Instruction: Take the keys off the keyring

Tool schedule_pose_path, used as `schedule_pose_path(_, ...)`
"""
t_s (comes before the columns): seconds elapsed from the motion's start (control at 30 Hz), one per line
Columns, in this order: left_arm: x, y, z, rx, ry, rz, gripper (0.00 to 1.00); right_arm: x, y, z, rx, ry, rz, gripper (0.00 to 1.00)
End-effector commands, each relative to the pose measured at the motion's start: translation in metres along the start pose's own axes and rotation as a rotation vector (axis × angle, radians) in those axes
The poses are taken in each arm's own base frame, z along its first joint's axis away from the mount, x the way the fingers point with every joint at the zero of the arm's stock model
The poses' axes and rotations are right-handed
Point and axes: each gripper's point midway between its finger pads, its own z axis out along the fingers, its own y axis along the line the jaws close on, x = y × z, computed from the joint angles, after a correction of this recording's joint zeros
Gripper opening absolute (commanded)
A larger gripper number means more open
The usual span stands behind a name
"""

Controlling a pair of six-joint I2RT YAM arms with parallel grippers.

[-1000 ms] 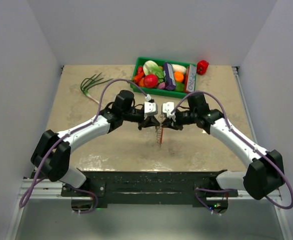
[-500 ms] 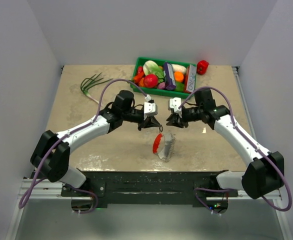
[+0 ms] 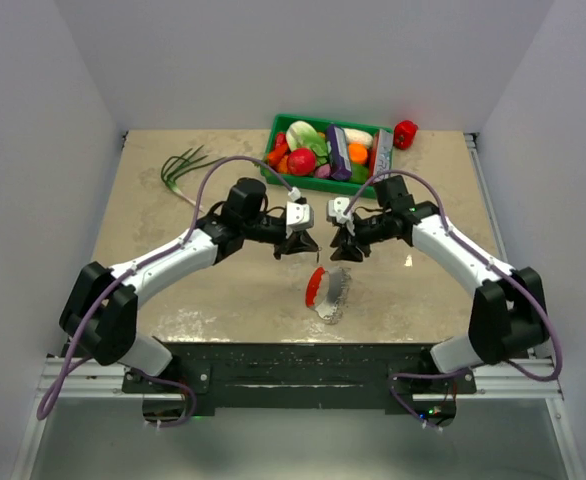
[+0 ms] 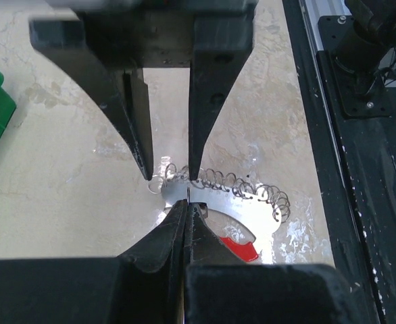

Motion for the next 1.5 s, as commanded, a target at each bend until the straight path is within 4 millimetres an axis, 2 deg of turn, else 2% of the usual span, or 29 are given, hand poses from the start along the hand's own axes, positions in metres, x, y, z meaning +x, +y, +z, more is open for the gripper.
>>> schedule_pose_path(0.0, -0.015, 0.007, -0.024, -0.06, -0.026, 0.063, 0.0, 0.06, -0.021, 0.008, 0.052, 0.217, 0.049, 0.41)
schedule_pose_path(0.2, 0.008, 0.021, -0.058, -0.151, 0.011, 0.04, 0.0, 0.08, -0.044, 0.016, 0.166, 0.302, 0.089, 0.44)
schedule_pose_path(0.33, 0.03, 0.036, -0.083, -0.246, 0.041, 0.002, 0.0, 0.097, -0.044, 0.019, 0.191, 0.399, 0.104, 0.46)
schedule_pose_path(0.43, 0.042, 0.039, -0.094, -0.289, 0.058, -0.012, 0.0, 0.11, -0.039, 0.02, 0.183, 0.431, 0.119, 0.48)
schedule_pose_path(0.77, 0.059, 0.038, -0.105, -0.327, 0.084, -0.027, 0.0, 0.135, -0.022, 0.022, 0.135, 0.527, 0.16, 0.5)
schedule_pose_path(0.93, 0.064, 0.038, -0.107, -0.335, 0.092, -0.037, 0.0, 0.138, -0.014, 0.029, 0.101, 0.547, 0.166, 0.51)
schedule_pose_path(1.1, 0.07, 0.039, -0.107, -0.345, 0.105, -0.041, 0.0, 0.139, -0.015, 0.03, 0.101, 0.559, 0.175, 0.51)
schedule_pose_path(1.13, 0.071, 0.039, -0.107, -0.344, 0.105, -0.044, 0.0, 0.14, -0.018, 0.031, 0.11, 0.558, 0.17, 0.49)
schedule_pose_path(1.2, 0.072, 0.039, -0.106, -0.34, 0.106, -0.046, 0.0, 0.141, -0.018, 0.034, 0.108, 0.556, 0.179, 0.32)
schedule_pose_path(1.23, 0.072, 0.039, -0.106, -0.341, 0.107, -0.047, 0.0, 0.141, -0.02, 0.036, 0.113, 0.548, 0.174, 0.23)
schedule_pose_path(1.27, 0.073, 0.04, -0.107, -0.345, 0.109, -0.049, 0.0, 0.141, -0.02, 0.038, 0.117, 0.547, 0.175, 0.06)
schedule_pose_path(1.3, 0.074, 0.041, -0.106, -0.35, 0.113, -0.055, 0.0, 0.142, -0.021, 0.038, 0.122, 0.548, 0.173, 0.0)
schedule_pose_path(1.37, 0.078, 0.044, -0.108, -0.37, 0.129, -0.06, 0.0, 0.141, -0.026, 0.038, 0.15, 0.544, 0.164, 0.0)
schedule_pose_path(1.47, 0.095, 0.051, -0.113, -0.407, 0.181, -0.081, 0.0, 0.141, -0.036, 0.03, 0.22, 0.553, 0.16, 0.0)
